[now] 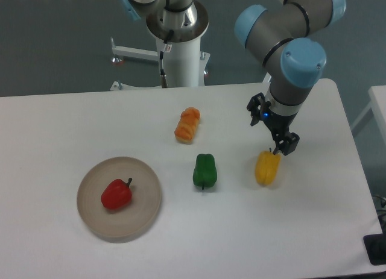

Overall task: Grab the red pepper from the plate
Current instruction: 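Lift the gripper away from the yellow pepper and start moving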

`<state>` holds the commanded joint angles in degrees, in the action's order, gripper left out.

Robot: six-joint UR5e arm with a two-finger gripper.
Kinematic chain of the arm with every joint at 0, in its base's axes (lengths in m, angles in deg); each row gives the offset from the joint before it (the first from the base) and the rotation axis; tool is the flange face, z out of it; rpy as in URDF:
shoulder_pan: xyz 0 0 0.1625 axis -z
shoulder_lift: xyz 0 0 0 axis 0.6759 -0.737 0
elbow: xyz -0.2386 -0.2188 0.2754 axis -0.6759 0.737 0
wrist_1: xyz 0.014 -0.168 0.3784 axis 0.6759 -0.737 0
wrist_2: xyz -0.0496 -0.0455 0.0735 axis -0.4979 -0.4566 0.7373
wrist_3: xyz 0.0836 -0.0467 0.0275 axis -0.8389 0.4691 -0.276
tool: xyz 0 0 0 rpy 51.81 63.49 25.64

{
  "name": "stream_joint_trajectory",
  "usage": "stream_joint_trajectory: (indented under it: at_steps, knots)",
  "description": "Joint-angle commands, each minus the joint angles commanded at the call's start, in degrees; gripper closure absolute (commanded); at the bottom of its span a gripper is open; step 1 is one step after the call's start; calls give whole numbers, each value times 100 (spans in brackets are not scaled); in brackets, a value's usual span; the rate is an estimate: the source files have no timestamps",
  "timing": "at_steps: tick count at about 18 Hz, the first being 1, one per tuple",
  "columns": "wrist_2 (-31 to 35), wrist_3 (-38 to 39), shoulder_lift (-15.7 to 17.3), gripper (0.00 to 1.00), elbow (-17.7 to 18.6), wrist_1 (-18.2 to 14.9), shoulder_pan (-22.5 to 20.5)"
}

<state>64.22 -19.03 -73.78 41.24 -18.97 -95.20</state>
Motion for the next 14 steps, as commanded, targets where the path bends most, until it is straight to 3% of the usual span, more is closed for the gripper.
stream_joint_trajectory:
  at_steps: [6, 10, 14]
  knots:
    - [-9, 281, -17, 0, 44, 61, 35]
    - [-341, 377, -26, 0, 70, 167, 88]
    - [-492, 1473, 9, 0, 35, 228, 648]
